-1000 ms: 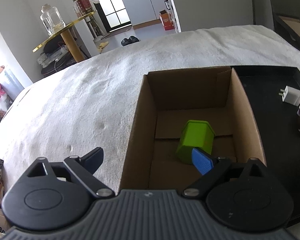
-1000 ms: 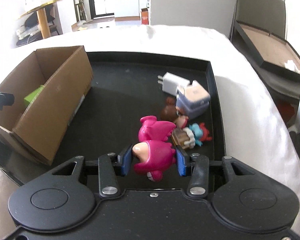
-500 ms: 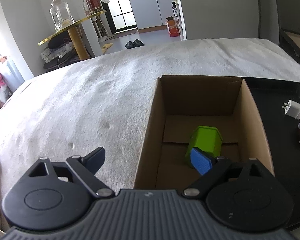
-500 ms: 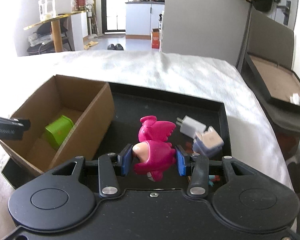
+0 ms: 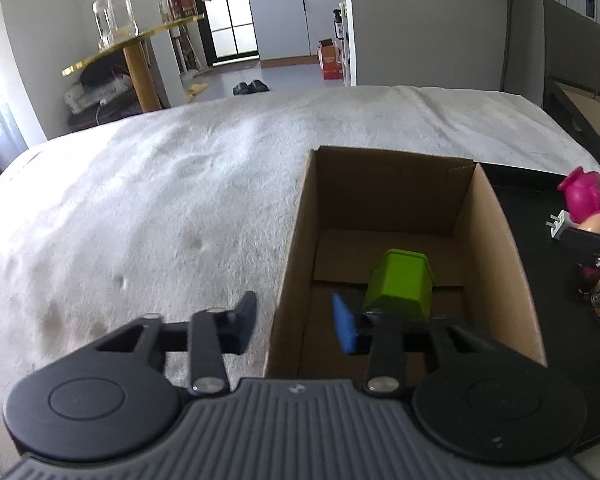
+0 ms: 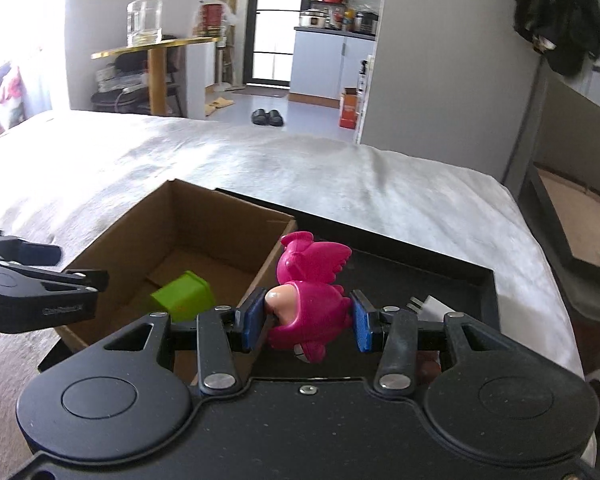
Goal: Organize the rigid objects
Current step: 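Carry the pink plush with the right gripper into the cardboard box and release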
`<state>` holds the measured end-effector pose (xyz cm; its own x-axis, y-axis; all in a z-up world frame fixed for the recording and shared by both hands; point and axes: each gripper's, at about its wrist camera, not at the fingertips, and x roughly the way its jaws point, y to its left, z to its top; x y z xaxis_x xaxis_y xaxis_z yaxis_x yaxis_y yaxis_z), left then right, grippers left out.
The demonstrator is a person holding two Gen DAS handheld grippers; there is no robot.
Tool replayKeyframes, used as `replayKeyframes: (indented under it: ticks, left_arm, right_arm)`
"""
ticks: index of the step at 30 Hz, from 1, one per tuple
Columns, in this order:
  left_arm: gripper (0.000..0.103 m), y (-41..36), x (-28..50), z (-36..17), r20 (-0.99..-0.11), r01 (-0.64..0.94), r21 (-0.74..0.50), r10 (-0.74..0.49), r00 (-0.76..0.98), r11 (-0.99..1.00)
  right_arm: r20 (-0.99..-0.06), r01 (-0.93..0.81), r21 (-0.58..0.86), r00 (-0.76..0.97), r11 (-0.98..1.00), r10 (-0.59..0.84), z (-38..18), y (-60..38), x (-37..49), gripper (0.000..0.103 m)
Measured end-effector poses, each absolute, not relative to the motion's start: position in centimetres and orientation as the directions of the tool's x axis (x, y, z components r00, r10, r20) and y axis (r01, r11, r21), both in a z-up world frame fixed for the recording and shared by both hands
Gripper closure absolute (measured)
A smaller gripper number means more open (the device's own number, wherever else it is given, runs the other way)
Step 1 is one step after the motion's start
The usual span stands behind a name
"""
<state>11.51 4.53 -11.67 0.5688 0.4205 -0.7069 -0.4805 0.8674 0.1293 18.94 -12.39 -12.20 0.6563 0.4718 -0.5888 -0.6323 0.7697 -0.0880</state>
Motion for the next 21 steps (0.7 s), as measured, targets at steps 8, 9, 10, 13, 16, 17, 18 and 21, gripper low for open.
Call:
replayKeyframes:
  ticks: [8, 9, 10, 13, 16, 17, 18, 21]
  left_arm:
    - [0.093, 5.9, 10.9, -11.9, -0.699, -0.481, 0.083, 0.395, 0.596, 0.873]
    - [0.094, 6.1, 10.9, -11.9, -0.700, -0.481, 0.070, 0.387, 0.600, 0.874]
    - [0.094, 6.2, 10.9, -11.9, -0.701, -0.482, 0.064, 0.383, 0.602, 0.874]
    - [0.094, 6.6, 10.8, -12.0, -0.698, -0.480, 0.052, 0.376, 0.610, 0.876]
    - [0.094, 6.8, 10.7, -12.1, -0.699, -0.482, 0.045, 0.372, 0.611, 0.875]
    - [0.094, 6.9, 10.8, -12.1, -0.699, -0.482, 0.044, 0.371, 0.611, 0.875]
    - [0.094, 6.8, 10.8, -12.1, -0.699, -0.481, 0.045, 0.371, 0.611, 0.876]
    - [0.094, 6.8, 10.7, -12.1, -0.699, -0.482, 0.045, 0.372, 0.611, 0.875]
  right_arm:
    - [-0.586, -0.676, -0.135, 0.644, 0.724, 0.492, -12.2, -9.7, 18.3, 0.059]
    - [-0.586, -0.681, -0.142, 0.643, 0.719, 0.494, -12.2, -9.3, 18.3, 0.059]
    - [-0.584, -0.684, -0.149, 0.643, 0.714, 0.495, -12.3, -9.0, 18.2, 0.059]
    - [-0.590, -0.694, -0.161, 0.638, 0.702, 0.495, -12.5, -8.0, 18.4, 0.059]
    - [-0.592, -0.705, -0.180, 0.635, 0.686, 0.497, -12.6, -7.0, 18.5, 0.059]
    - [-0.589, -0.709, -0.194, 0.636, 0.678, 0.498, -12.6, -6.8, 18.5, 0.059]
    - [-0.585, -0.712, -0.208, 0.640, 0.670, 0.498, -12.7, -6.5, 18.3, 0.059]
    - [-0.578, -0.718, -0.239, 0.646, 0.654, 0.498, -12.9, -6.0, 18.2, 0.059]
